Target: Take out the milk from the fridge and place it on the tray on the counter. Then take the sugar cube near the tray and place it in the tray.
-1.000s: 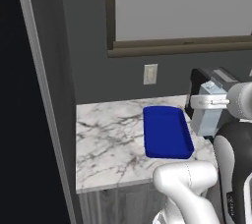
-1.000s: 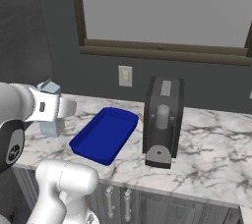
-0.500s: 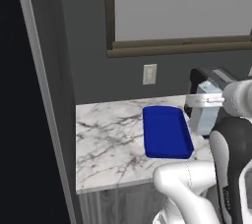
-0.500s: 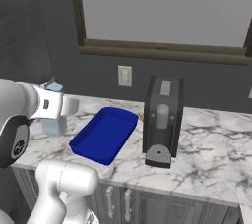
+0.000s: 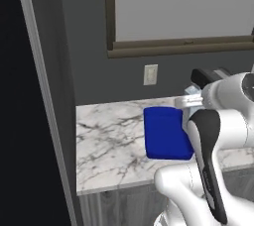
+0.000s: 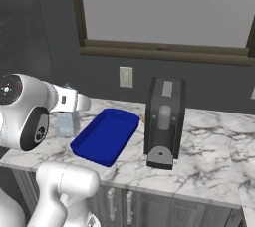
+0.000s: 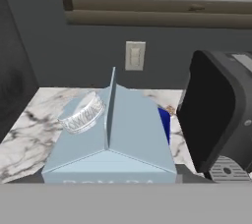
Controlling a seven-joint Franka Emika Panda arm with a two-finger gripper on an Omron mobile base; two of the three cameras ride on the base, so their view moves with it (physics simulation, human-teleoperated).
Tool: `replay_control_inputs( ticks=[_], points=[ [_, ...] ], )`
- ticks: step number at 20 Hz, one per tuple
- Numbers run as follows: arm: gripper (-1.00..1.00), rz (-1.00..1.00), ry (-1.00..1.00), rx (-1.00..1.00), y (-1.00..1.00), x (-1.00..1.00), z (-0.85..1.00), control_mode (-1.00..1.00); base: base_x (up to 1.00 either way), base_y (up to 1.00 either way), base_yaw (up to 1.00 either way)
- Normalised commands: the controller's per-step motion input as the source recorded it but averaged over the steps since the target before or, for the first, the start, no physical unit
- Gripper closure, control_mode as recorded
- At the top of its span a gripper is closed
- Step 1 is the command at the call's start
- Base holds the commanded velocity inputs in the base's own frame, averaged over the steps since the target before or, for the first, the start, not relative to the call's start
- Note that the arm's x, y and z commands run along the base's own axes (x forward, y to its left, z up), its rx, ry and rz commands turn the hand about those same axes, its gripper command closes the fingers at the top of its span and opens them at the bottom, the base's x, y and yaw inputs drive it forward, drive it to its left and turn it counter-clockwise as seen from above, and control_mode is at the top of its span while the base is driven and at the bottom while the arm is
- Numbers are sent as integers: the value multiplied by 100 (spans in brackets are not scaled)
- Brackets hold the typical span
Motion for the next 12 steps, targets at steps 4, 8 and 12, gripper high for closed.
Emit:
replay_control_inputs(
  ticks=[4, 8, 12],
  points=[
    [100, 0, 0, 0, 0, 29, -36, -100, 0, 0, 0],
    [100, 5, 0, 1, -3, 3, -38, -100, 0, 0, 0],
    [100, 0, -6, 2, 0, 2, -60, -100, 0, 0, 0]
  ],
)
